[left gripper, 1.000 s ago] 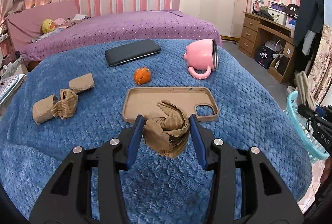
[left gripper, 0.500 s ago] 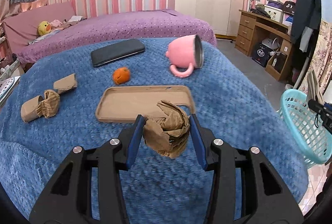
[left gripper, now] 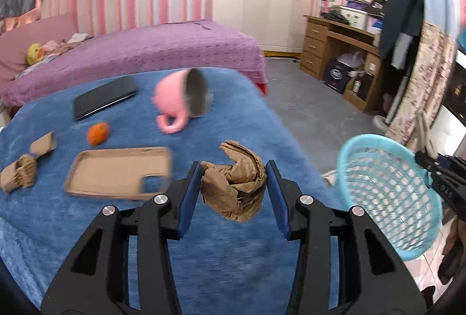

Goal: Collect trash
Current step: 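Carry the paper and mask with both tools over the basket, then open both tools to drop the paper and mask into the basket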

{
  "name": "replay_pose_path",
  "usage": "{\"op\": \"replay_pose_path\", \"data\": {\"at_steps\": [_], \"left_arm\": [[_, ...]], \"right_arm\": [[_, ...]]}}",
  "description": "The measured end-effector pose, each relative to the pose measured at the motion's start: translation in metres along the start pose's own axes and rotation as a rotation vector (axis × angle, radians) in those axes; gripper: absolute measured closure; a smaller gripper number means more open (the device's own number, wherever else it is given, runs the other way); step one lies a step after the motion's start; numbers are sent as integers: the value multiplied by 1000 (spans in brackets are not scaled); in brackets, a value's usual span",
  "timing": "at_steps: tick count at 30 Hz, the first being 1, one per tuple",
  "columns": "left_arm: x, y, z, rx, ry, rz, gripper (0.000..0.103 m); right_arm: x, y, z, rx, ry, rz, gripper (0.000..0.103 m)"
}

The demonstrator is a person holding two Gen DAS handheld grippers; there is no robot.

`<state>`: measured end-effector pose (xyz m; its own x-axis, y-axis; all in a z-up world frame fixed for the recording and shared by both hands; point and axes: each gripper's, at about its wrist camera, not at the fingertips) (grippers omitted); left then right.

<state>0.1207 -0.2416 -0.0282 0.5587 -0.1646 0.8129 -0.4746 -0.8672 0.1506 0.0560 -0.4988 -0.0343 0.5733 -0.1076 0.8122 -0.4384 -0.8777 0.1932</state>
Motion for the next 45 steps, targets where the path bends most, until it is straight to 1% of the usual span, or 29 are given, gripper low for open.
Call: {"op": "replay_pose_path", "data": {"at_steps": [3,5,7,12,18,19,21,22,24,25,27,29,35,39,41,43,45], "left_arm": [[1,29,8,-36,-7,41,59],[1,44,15,-62,-19,47,59],[-2,59,26,-96,-49,43,59],[-6,91,41,-108,-64,79,59],[-2,128,54,-149,-70,110,58],[-2,134,57,-161,-78,113,57],[0,139,59,-172,-83,114,43],[2,142,58,-166,-75,119,41],[3,143,57,-151,-67,134,27],[5,141,56,-140,-59,136,24],[7,132,50,-104,-32,132,12],[10,121,47,-79,-24,114,10],[18,83,43,9,-19,68,8],[18,56,33,39,-18,24,7],[18,46,28,52,-15,12,7],[18,39,23,60,-10,3,6],[17,30,17,75,-1,-4,6]], "right_arm": [[0,9,5,-1,-8,3,79],[-4,15,8,4,-12,10,79],[-5,23,12,7,-15,20,79],[-10,36,18,13,-28,39,79],[-15,49,26,23,-49,63,79],[-15,50,27,25,-50,67,79],[-15,52,26,30,-47,74,79],[-15,53,26,31,-45,74,79],[-15,52,26,33,-43,67,79],[-15,51,26,32,-44,63,79],[-16,51,28,32,-49,59,79],[-17,51,28,32,-52,55,79],[-17,43,30,36,-61,36,79],[-19,36,38,27,-90,42,77],[-17,35,38,5,-92,53,67],[-15,35,34,-16,-80,72,42],[-13,35,31,-32,-66,89,36]]}}
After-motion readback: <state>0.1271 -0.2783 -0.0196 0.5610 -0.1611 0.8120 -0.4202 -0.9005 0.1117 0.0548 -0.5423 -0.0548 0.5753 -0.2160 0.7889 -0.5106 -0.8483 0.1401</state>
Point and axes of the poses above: each gripper's, at about its wrist camera, not at the fingertips, and z roughly the way its jaws point, y to its right, x to its top, and after that the axes turned 11 degrees about -x, right-handed
